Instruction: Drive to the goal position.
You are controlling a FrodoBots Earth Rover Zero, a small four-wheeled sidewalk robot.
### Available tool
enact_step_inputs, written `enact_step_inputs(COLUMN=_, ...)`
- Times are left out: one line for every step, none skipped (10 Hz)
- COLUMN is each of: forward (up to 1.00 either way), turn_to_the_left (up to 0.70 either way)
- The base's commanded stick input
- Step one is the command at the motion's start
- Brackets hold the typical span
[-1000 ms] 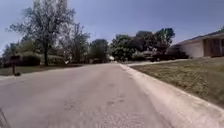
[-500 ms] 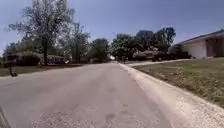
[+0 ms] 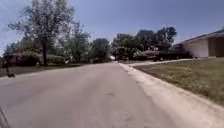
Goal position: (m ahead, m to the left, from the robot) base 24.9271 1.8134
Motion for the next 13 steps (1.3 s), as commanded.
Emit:
enact_step_inputs(forward=0.7, turn_to_the_left=0.0)
enact_step_inputs(forward=0.7, turn_to_the_left=0.0)
enact_step_inputs(forward=0.7, turn_to_the_left=0.0)
enact_step_inputs(forward=0.7, turn_to_the_left=0.0)
enact_step_inputs(forward=0.7, turn_to_the_left=0.0)
enact_step_inputs(forward=0.7, turn_to_the_left=0.0)
enact_step_inputs(forward=0.7, turn_to_the_left=0.0)
enact_step_inputs(forward=0.7, turn_to_the_left=0.0)
enact_step_inputs(forward=0.7, turn_to_the_left=0.0)
enact_step_inputs(forward=0.7, turn_to_the_left=0.0)
enact_step_inputs(forward=0.7, turn_to_the_left=0.0)
enact_step_inputs(forward=0.7, turn_to_the_left=0.0)
enact_step_inputs(forward=0.7, turn_to_the_left=0.0)
